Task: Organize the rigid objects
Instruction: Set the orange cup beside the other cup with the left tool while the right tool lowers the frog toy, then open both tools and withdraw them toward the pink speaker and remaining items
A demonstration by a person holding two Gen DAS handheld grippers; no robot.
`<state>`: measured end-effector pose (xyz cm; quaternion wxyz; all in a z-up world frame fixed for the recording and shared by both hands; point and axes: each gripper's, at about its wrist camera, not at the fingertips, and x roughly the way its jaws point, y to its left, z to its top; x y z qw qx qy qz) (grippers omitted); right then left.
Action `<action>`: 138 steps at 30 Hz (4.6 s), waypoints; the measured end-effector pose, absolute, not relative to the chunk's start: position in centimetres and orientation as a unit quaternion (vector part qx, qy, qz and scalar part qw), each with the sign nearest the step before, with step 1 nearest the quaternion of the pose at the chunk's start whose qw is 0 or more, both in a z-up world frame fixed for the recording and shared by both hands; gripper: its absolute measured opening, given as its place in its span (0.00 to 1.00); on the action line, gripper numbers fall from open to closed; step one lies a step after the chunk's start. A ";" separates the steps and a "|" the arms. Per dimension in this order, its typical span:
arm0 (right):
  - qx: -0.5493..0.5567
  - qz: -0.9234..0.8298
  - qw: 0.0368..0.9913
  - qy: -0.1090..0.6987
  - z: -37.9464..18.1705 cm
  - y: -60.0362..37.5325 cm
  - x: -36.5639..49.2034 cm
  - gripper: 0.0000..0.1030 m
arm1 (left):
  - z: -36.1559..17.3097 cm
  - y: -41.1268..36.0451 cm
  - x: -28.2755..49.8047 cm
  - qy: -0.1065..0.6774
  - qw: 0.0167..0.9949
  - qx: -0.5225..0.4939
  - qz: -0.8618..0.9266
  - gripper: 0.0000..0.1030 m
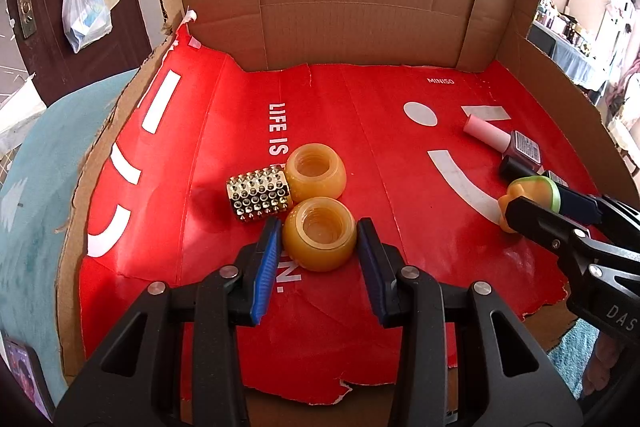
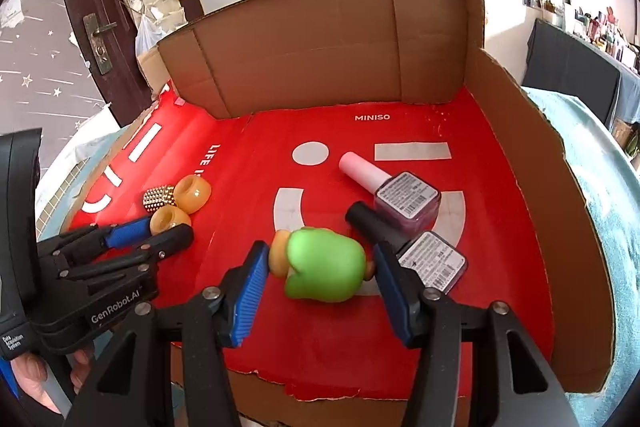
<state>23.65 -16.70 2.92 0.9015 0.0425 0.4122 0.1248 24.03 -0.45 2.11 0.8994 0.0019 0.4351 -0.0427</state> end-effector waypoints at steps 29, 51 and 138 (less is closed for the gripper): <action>0.058 0.127 0.899 0.414 2.7 -17.0 23.7 0.55 | 2.4 -0.6 23.1 0.432 0.901 0.015 -0.040 0.40; 0.064 0.124 0.910 0.392 4.8 -17.4 21.0 0.67 | 5.1 -0.4 20.0 0.398 0.917 0.013 -0.027 0.81; 0.068 0.141 0.919 0.361 6.5 -19.3 7.1 1.00 | 4.6 -1.7 6.0 0.401 0.915 -0.007 -0.038 1.00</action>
